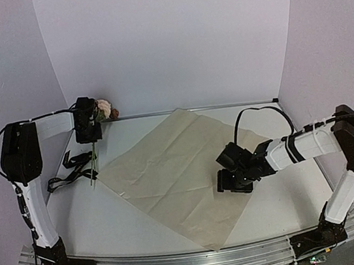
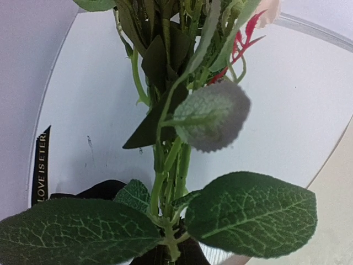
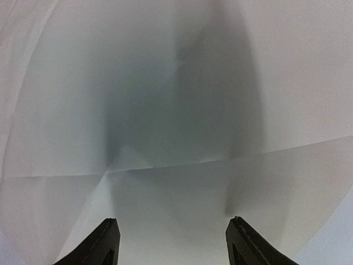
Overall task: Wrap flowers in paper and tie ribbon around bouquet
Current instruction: Pick up the fake flower from the corner of the board, then move the flattened wrapping paper to the center of the board.
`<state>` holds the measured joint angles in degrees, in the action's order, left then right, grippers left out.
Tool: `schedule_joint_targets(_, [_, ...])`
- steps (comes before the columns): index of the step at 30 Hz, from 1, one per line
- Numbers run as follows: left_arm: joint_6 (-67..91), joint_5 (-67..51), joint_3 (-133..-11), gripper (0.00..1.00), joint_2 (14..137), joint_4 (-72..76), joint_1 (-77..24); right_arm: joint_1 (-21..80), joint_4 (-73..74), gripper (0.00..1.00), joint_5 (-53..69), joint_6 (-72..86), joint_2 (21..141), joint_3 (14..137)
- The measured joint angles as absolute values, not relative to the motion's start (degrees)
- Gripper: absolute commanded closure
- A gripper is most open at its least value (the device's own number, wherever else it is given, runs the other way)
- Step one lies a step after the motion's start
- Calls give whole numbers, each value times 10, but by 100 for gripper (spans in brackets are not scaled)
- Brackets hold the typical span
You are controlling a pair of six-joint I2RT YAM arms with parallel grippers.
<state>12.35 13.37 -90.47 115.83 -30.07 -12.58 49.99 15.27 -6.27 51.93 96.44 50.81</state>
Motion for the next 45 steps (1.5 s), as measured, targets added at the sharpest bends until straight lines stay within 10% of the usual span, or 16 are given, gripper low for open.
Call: schedule_joint_targets(45, [357, -109, -797, 100, 1004, -260, -288, 659, 322, 26, -96, 628, 1035, 589])
